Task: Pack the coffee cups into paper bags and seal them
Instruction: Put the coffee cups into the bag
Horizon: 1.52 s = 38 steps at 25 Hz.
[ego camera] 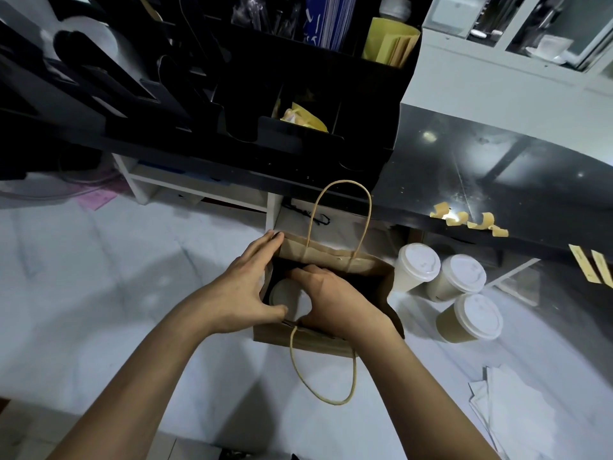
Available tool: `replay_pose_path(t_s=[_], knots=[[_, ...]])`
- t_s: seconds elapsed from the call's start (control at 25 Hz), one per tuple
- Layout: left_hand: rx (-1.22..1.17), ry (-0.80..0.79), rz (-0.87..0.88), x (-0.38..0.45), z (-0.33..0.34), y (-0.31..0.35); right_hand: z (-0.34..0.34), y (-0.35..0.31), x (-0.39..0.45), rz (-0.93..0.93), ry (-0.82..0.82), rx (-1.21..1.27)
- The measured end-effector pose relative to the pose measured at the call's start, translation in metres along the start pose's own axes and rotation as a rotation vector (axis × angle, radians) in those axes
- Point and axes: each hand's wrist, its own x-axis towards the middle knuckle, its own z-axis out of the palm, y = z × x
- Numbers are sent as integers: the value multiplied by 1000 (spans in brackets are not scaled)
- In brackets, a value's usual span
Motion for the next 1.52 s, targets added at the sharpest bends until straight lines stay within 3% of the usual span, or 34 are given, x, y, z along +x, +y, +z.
replay_pose_path(t_s=[0.4, 0.96, 1.12, 1.28, 1.52], knots=[[49, 35, 7, 5, 9, 2, -28, 13, -42, 66, 222, 145], [102, 75, 31, 14, 23, 13, -34, 65, -90, 287, 828, 249], [111, 76, 24, 15, 25, 16, -26, 85, -89, 435, 844, 260], [114, 91, 13, 15, 25, 16, -17, 106, -87, 591, 744, 239], [109, 83, -8, 14, 24, 19, -5, 132, -74, 680, 664, 163]])
